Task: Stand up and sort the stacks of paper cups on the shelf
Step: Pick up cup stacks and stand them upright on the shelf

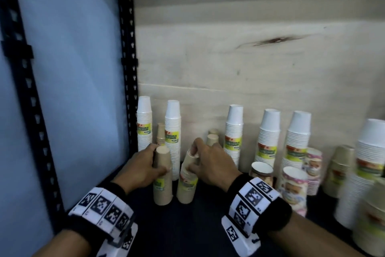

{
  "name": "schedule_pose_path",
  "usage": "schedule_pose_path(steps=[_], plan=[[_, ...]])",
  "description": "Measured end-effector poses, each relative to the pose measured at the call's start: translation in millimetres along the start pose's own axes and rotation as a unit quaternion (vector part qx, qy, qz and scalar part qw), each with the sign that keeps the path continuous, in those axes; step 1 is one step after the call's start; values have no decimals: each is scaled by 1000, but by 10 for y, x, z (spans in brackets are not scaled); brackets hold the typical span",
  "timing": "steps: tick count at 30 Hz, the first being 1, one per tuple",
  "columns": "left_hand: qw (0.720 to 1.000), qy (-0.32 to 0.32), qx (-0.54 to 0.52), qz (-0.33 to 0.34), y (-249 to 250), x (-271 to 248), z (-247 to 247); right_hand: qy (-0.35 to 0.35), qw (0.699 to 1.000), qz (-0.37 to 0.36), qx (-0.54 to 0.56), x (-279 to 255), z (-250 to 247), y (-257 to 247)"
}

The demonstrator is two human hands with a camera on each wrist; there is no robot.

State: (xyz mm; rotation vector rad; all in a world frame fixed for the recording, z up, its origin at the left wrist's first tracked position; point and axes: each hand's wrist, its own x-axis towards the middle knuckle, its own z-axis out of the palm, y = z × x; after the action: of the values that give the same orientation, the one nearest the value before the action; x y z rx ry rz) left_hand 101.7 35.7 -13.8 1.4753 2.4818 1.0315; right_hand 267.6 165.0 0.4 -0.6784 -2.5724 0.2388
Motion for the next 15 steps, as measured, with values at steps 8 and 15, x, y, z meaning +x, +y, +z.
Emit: schedule_pose_path(steps=[8,15], plan=[[995,-73,-12,73,579,60,448,-5,998,47,-48,-483,-459,444],[989,-105,-29,95,852,38,639,-8,995,58,-78,-632,-609,630]])
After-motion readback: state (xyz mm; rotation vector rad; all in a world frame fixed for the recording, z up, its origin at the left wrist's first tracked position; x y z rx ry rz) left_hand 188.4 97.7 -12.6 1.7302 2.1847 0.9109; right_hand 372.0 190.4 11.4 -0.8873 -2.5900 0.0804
